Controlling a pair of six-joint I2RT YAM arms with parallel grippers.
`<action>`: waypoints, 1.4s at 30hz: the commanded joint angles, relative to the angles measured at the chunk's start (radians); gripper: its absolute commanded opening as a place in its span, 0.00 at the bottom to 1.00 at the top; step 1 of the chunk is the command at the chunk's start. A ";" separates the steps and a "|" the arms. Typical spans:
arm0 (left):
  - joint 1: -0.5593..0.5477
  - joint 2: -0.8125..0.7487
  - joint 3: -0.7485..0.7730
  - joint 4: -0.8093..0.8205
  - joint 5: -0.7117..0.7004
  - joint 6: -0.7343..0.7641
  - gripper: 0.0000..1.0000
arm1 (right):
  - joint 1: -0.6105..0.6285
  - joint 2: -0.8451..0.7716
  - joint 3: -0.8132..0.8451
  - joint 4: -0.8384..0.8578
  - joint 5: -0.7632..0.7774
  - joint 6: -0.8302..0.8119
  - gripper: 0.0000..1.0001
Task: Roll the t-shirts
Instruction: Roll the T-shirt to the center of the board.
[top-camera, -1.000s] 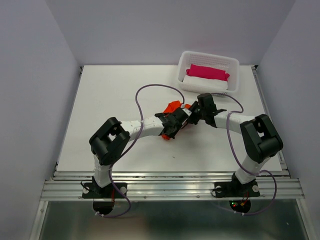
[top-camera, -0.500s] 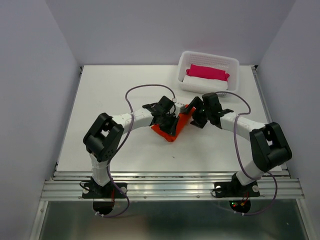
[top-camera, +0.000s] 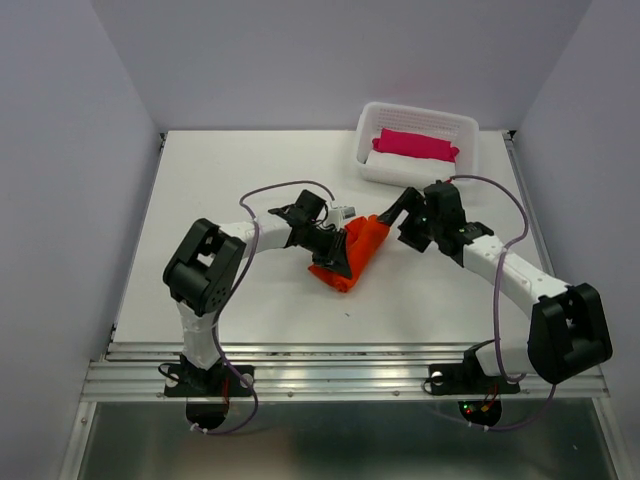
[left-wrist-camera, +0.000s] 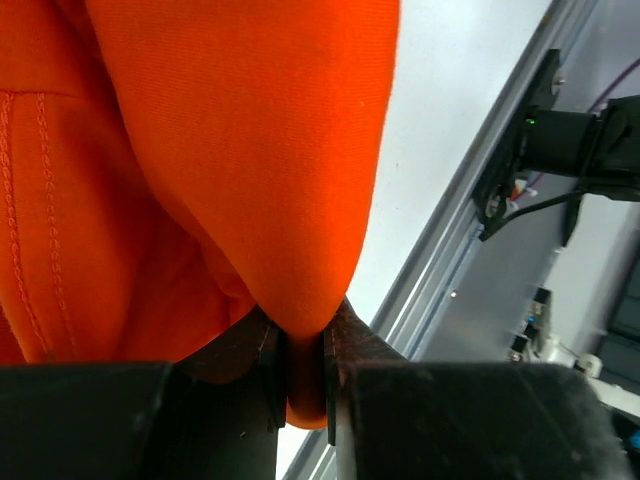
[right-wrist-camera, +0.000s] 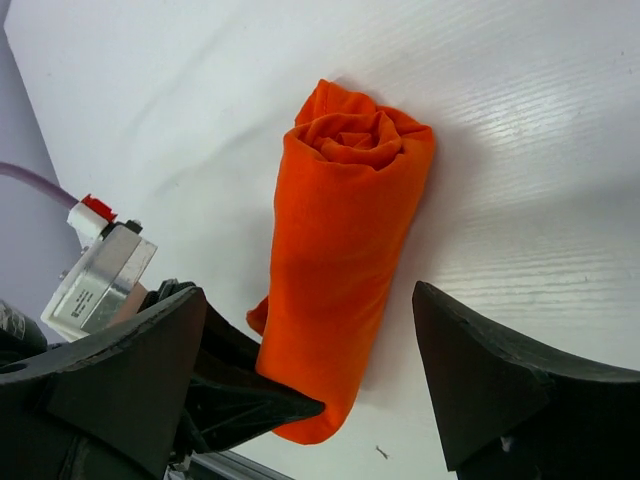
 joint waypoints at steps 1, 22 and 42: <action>0.015 0.013 -0.022 0.067 0.153 -0.054 0.00 | -0.006 -0.001 0.027 -0.008 -0.037 -0.107 0.88; 0.049 0.077 -0.021 0.097 0.202 -0.083 0.00 | -0.006 0.240 0.009 0.301 -0.275 -0.050 0.33; 0.070 -0.133 0.038 -0.195 -0.149 -0.003 0.83 | -0.006 0.499 0.190 0.299 -0.214 -0.020 0.29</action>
